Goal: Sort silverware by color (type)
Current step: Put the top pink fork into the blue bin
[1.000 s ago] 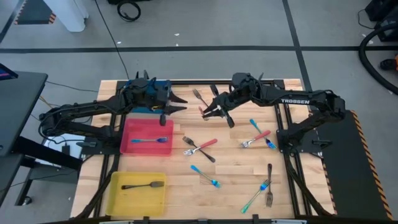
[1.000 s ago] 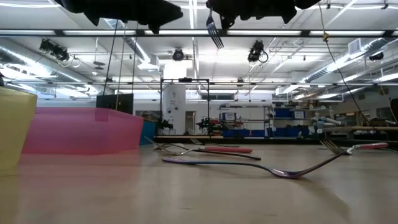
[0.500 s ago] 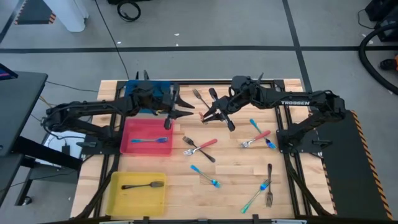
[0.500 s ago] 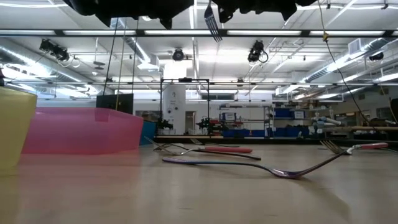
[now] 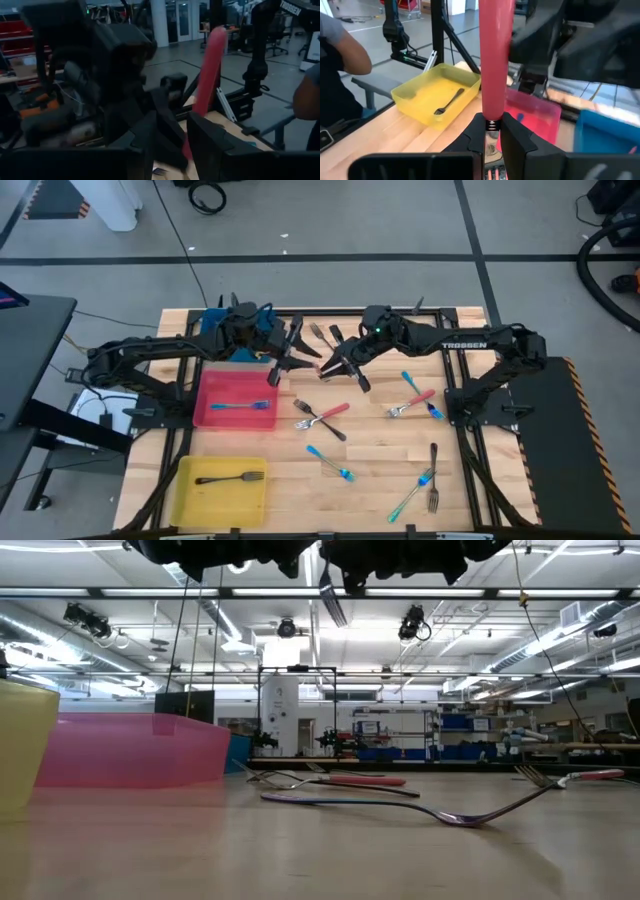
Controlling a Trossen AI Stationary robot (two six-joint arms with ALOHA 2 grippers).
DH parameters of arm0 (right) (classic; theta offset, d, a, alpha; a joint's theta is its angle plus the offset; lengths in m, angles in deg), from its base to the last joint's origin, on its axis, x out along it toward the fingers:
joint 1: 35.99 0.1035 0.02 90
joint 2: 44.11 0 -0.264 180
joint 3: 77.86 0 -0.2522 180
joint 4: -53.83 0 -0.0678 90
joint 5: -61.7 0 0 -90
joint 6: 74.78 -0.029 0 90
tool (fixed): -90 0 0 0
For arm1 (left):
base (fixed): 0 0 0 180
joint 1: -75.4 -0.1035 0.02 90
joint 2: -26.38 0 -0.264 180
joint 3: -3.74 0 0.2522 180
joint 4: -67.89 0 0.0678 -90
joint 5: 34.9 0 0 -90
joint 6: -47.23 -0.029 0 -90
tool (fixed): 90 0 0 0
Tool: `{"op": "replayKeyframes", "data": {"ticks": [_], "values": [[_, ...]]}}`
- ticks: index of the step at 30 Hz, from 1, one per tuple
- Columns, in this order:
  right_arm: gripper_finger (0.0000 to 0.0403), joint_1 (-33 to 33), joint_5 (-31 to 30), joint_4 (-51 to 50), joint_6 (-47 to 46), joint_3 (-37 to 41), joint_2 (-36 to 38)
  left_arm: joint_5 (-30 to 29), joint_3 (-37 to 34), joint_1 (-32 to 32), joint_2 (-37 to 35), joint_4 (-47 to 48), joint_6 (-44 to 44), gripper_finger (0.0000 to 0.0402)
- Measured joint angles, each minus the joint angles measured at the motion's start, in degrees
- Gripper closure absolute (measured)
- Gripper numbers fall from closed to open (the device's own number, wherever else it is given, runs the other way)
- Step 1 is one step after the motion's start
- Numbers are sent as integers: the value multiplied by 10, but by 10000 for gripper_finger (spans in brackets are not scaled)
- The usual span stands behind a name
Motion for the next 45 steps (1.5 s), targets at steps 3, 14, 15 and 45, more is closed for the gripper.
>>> {"op": "replayKeyframes", "data": {"ticks": [3, 14, 15, 45], "values": [[360, -4, 3, 5, -6, 0, -8, 23, 9, 0, 14, 5, 3, 292], [360, -7, 2, -14, -12, 0, 1, 34, 11, -39, 15, 46, 14, 292], [360, -8, 0, -18, -12, 0, 1, 35, 11, -44, 15, 47, 14, 292], [359, -26, -24, 55, -38, 0, -34, 100, 10, -20, 15, 24, -7, 309]]}}
